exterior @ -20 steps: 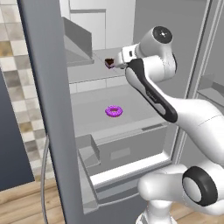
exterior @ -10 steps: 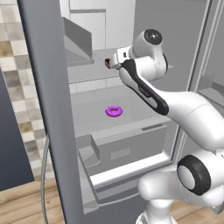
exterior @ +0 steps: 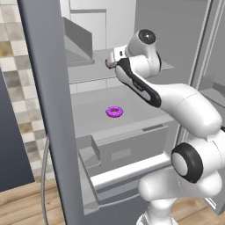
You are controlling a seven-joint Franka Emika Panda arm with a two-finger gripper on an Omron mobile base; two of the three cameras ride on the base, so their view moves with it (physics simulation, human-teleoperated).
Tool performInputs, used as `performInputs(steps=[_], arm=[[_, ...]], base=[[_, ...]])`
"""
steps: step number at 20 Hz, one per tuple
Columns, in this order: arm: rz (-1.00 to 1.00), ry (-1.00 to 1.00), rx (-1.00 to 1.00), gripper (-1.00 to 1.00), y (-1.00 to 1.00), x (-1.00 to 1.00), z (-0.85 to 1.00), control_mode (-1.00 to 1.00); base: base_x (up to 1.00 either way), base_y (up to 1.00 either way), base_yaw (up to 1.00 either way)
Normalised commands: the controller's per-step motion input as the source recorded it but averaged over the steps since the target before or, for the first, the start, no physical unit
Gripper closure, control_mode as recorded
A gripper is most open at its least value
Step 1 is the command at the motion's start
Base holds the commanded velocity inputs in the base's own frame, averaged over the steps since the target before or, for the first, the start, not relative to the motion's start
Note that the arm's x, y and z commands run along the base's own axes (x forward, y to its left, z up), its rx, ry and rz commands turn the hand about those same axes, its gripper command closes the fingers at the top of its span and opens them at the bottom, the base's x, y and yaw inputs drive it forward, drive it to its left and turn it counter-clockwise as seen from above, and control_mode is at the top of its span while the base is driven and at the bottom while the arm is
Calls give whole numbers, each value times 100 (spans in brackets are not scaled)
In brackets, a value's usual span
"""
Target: Take the cake and donut from the fridge and place them on the empty tray on the dining counter.
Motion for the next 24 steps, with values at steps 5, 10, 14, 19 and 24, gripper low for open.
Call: performInputs(steps=[5, 10, 14, 19, 24], arm=[[-2, 0, 0, -100, 6, 37, -7, -100], [-2, 2, 0, -100, 9, 35, -14, -100], [0, 1, 0, -100, 11, 37, -2, -100], [0, 2, 0, -100, 3, 36, -7, -100], [0, 0, 0, -100, 0, 36, -8, -100]], base=[[0, 0, 0], [0, 0, 0], [0, 0, 0], [0, 0, 0], [0, 0, 0]])
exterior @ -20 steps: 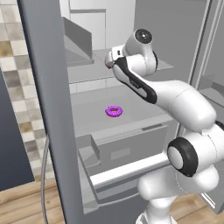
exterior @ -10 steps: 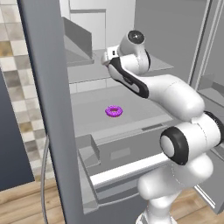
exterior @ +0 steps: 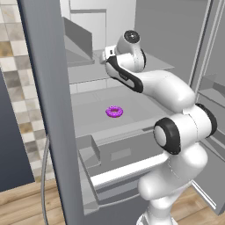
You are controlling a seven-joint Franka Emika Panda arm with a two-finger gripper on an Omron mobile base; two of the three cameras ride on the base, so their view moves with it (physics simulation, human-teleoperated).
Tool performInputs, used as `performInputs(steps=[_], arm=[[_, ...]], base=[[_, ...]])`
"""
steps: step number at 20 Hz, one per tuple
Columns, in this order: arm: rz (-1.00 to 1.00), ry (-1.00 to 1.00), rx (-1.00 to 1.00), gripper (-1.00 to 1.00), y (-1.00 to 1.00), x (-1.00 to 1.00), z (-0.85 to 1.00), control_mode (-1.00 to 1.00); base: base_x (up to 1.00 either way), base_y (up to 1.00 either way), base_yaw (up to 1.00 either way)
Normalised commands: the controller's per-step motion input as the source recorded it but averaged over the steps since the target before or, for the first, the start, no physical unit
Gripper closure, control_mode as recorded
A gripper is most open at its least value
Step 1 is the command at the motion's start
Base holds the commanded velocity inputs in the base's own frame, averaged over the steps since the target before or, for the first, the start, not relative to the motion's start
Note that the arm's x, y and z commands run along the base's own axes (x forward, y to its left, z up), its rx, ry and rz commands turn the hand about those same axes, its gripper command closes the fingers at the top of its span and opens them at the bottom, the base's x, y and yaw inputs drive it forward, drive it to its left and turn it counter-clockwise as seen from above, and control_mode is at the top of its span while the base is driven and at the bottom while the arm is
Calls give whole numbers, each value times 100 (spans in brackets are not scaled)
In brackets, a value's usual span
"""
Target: Take the cake and donut from the fridge and place them on the empty tray on the dining counter.
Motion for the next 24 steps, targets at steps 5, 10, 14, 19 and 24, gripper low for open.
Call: performInputs(steps=[5, 10, 14, 19, 24], arm=[[0, 4, 0, -100, 0, 43, -12, -100], [0, 3, 0, -100, 0, 42, -3, -100], [-1, 3, -1, -100, 8, 44, -2, -100], [-1, 8, -2, -100, 7, 45, -10, -100], [-1, 8, -1, -100, 1, 46, -5, -100]], base=[[0, 0, 0], [0, 0, 0], [0, 0, 0], [0, 0, 0], [0, 0, 0]])
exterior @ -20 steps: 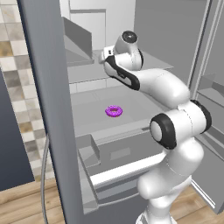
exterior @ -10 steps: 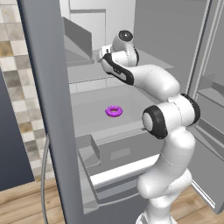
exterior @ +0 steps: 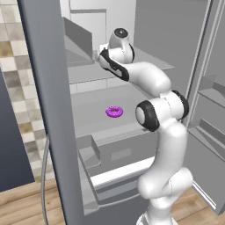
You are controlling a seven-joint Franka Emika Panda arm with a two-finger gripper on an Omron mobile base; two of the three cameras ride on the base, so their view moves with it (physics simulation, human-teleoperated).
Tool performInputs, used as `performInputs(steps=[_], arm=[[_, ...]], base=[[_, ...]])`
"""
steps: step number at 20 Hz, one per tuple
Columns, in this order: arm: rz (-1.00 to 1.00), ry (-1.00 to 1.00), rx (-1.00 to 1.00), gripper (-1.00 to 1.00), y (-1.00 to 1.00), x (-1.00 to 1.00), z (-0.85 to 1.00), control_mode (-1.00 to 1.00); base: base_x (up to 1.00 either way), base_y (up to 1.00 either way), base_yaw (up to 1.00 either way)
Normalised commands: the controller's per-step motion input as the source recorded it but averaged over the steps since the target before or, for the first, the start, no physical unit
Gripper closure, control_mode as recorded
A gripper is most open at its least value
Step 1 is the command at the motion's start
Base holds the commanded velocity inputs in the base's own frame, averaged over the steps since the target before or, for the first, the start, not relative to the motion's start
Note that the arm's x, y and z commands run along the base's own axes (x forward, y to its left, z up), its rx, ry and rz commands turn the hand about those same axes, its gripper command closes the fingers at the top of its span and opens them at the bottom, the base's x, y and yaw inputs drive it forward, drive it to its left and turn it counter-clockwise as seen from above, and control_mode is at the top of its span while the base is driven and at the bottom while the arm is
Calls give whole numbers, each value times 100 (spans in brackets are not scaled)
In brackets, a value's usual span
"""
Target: Take the cake and donut from the fridge and place them on the empty tray on the dining counter.
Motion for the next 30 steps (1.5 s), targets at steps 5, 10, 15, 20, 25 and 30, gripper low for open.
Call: performInputs(steps=[5, 10, 15, 20, 25, 30], arm=[[-4, 3, 0, 100, -3, 10, -10, -100], [-7, -9, 12, 100, -17, -14, -40, -100], [-1, -44, 27, 100, -29, -68, -60, -100], [0, -55, 7, 100, -8, -98, -17, -100], [0, -18, 0, 100, -25, -100, 43, -100], [0, -4, 0, 100, -21, -100, 76, -100]], base=[[0, 0, 0], [0, 0, 0], [0, 0, 0], [0, 0, 0], [0, 0, 0], [0, 0, 0]])
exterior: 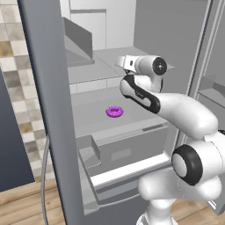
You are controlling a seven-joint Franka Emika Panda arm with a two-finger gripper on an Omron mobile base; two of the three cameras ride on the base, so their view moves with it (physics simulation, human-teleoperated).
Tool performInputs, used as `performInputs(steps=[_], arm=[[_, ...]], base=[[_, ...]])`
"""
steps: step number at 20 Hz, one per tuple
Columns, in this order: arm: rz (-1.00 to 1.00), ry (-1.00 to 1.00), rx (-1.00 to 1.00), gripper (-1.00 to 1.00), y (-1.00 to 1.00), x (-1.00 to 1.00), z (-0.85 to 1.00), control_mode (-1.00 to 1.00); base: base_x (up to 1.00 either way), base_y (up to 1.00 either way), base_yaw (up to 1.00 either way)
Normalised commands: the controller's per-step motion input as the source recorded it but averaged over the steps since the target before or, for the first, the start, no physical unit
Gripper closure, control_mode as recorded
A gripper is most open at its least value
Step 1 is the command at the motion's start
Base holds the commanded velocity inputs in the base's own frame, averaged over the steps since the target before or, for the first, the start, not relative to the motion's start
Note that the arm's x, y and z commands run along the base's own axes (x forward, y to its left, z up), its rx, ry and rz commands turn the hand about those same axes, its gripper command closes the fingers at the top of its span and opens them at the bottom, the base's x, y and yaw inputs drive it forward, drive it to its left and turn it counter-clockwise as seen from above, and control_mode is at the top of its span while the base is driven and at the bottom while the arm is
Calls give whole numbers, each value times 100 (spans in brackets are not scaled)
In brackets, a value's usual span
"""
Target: Take the cake and donut from the fridge and place them on the empty tray on the dining counter.
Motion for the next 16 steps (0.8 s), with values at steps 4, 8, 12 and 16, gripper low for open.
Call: performInputs(steps=[4, 8, 12, 16], arm=[[0, 0, 0, 100, -11, -100, 52, -100], [0, -1, -2, 100, 0, -100, -2, -100], [0, -10, -1, 100, -5, -100, -23, -100], [-2, 3, 0, 100, -9, -100, -20, -100]], base=[[0, 0, 0], [0, 0, 0], [0, 0, 0], [0, 0, 0]])
